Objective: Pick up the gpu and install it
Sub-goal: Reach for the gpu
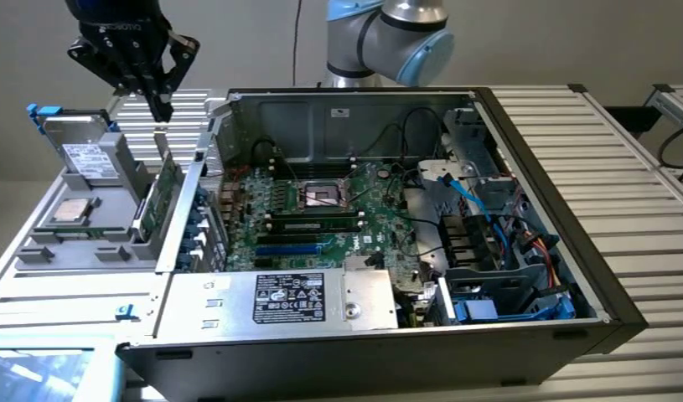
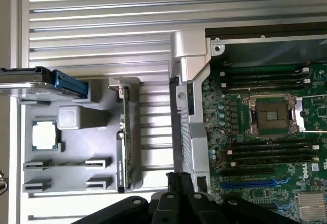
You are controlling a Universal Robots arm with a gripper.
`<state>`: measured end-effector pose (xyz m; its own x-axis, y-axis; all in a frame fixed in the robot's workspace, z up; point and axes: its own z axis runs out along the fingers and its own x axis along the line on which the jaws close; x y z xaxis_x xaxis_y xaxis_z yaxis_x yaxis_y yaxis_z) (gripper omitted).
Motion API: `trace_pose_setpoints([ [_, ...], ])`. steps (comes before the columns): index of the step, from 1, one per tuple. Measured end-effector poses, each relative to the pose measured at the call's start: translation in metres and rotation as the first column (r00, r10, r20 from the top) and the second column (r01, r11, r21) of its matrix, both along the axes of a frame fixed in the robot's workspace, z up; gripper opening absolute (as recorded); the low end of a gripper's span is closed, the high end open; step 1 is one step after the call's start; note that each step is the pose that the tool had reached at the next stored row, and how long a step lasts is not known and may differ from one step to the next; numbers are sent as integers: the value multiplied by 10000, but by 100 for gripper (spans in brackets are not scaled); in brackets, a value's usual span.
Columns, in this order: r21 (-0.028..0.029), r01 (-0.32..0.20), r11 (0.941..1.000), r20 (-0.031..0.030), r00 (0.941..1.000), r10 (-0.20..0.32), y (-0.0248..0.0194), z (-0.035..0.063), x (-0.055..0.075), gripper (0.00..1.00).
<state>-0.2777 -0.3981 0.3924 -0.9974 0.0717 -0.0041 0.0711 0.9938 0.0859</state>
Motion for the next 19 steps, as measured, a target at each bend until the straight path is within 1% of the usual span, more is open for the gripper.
trace_pose_setpoints([
  [6, 0, 0, 10000, -9, 10000, 0, 22, -11, -272, 12],
  [10, 1, 0, 10000, -40, 10000, 0, 80, -29, -418, 12],
  [13, -1, 0, 10000, -86, 10000, 0, 112, -45, -470, 12],
  [16, -9, 0, 10000, -139, 9999, 0, 134, -72, -483, 12],
  [19, -23, 0, 10000, -175, 9998, -1, 153, -106, -491, 12],
])
